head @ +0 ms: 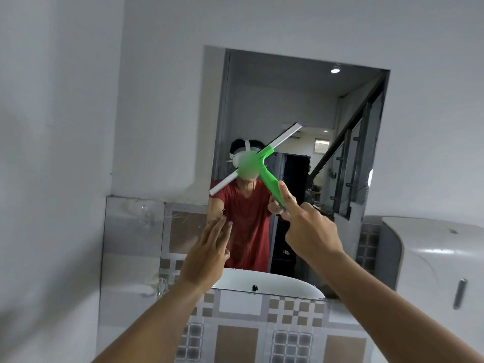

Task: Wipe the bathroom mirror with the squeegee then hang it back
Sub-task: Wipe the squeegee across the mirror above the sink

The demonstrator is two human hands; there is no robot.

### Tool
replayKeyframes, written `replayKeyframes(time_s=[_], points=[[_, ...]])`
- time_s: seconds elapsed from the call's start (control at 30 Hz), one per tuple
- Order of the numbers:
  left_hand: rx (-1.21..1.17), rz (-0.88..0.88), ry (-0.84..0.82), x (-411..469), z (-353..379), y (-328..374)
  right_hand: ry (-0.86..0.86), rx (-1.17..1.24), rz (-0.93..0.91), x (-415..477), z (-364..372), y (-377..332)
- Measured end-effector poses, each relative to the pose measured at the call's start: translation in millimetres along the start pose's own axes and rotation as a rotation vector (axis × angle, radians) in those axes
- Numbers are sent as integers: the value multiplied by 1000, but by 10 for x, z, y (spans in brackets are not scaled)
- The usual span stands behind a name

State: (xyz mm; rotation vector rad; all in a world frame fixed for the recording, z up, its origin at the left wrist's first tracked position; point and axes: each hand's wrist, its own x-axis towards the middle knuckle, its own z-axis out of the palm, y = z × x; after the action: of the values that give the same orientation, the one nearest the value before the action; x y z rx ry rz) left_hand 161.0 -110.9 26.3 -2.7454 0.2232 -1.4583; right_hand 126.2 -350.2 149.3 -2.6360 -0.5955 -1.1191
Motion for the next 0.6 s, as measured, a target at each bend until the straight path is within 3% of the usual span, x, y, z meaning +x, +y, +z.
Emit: replayKeyframes(time_s=[0.33,0.6], points=[[12,24,-11,1,47,-49,-6,-397,-164,96,-328,815],[-8,70,210,618,-449,6,8,-319,-16,2,-472,1254]])
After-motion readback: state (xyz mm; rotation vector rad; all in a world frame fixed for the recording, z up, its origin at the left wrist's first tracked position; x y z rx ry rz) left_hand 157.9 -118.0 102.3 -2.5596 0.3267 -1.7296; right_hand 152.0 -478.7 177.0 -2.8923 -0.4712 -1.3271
